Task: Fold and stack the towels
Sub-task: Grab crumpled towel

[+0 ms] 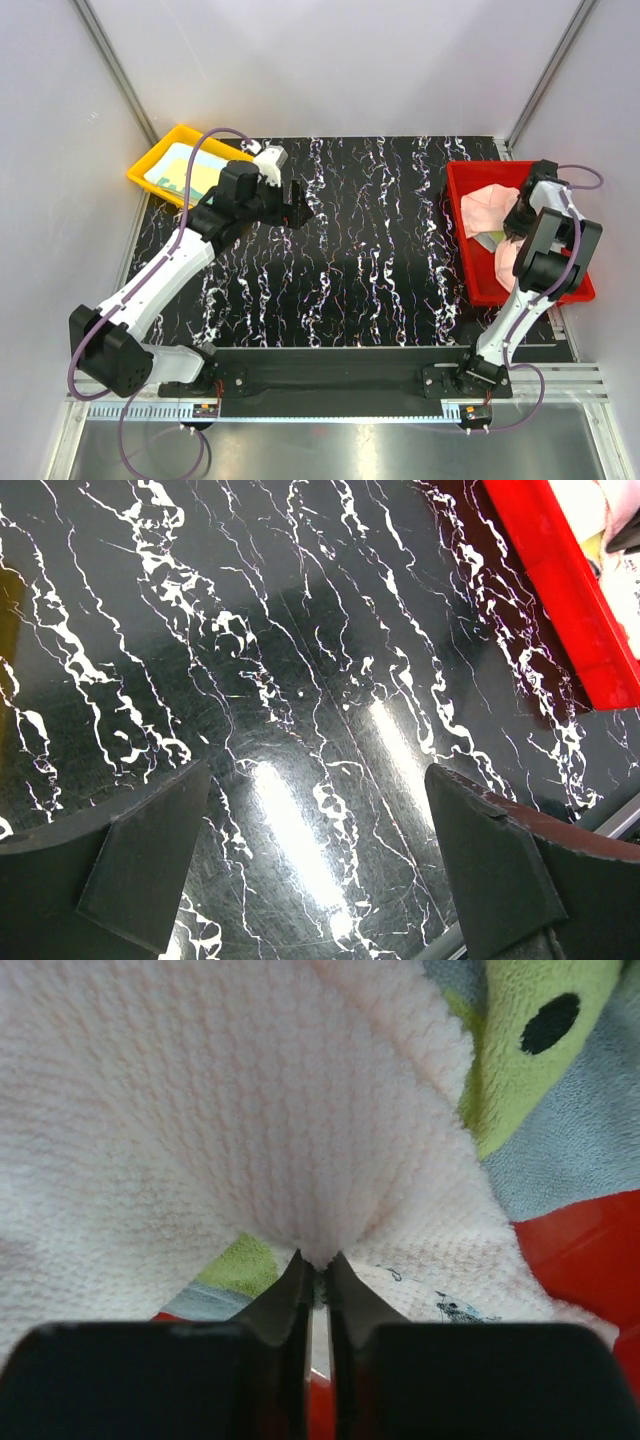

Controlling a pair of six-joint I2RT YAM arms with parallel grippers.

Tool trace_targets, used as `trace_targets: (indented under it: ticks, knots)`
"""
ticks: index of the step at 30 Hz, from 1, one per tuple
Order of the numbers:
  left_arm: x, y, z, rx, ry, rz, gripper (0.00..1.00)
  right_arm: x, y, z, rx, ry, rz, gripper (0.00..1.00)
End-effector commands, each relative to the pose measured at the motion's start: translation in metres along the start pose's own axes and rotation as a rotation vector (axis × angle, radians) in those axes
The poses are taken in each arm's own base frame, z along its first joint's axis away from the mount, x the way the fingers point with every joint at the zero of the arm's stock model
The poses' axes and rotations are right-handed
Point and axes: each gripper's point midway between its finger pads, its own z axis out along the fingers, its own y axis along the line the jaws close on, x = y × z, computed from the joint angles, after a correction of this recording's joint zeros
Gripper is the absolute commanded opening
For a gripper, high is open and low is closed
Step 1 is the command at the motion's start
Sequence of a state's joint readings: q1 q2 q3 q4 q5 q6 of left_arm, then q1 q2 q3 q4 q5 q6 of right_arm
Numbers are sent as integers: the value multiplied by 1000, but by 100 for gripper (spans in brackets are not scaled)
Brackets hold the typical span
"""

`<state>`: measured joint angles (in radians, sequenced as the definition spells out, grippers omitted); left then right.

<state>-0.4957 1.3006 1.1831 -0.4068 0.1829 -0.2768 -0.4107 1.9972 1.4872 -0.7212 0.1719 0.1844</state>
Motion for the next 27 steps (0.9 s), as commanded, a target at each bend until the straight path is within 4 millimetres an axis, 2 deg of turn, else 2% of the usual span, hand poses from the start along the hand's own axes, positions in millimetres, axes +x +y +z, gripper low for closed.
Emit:
trace_targets:
  ticks: [1, 3, 4, 5, 7, 8, 10, 11, 13, 14, 16, 19, 22, 23, 24, 25, 27]
  knots:
    - [-19, -6, -3, 20, -58, 29, 95, -41, 1, -24, -6, -120, 13, 7]
    - [-19, -6, -3, 22, -61, 30, 94, -47, -1, -40, -5, -125, 18, 1]
    - [-19, -6, -3, 21, -63, 28, 94, -49, -3, -47, -1, -129, 24, 1]
    - [-19, -7, -4, 26, -63, 26, 94, -54, -5, -65, -5, -148, 32, 2]
    - [-18, -9, -4, 39, -61, 23, 94, -58, -7, -83, -7, -165, 49, 10]
    - [-17, -9, -4, 41, -57, 23, 94, -61, -9, -100, -9, -185, 58, 11]
    - [-19, -12, -7, 52, -65, 24, 93, -64, -10, -117, -18, -206, 68, 11]
    - [-20, -13, -8, 56, -67, 23, 93, -64, -12, -131, -28, -229, 79, 10]
    - [-22, -16, -11, 68, -79, 23, 93, -65, -10, -142, -57, -249, 90, 7]
    - [-23, -17, -13, 72, -84, 23, 94, -64, -5, -152, -95, -257, 91, 2]
    - [-25, -21, -15, 87, -89, 21, 93, -66, 5, -168, -161, -267, 102, 0]
    - [-29, -24, -20, 98, -104, 27, 94, -66, 50, -223, -436, -316, 73, 0]
    - [-33, -24, -26, 91, -124, 42, 94, -57, 101, -308, -748, -394, -24, 2]
    - [-34, -24, -28, 89, -129, 46, 94, -44, 119, -338, -864, -395, -85, 4]
    - [-38, -24, -33, 82, -144, 49, 94, -37, 131, -359, -933, -404, -129, 6]
    - [-39, -23, -36, 78, -151, 51, 94, -20, 156, -393, -1029, -418, -216, 7]
    - [-44, -18, -40, 41, -179, 54, 94, 6, 178, -427, -1158, -386, -307, 7]
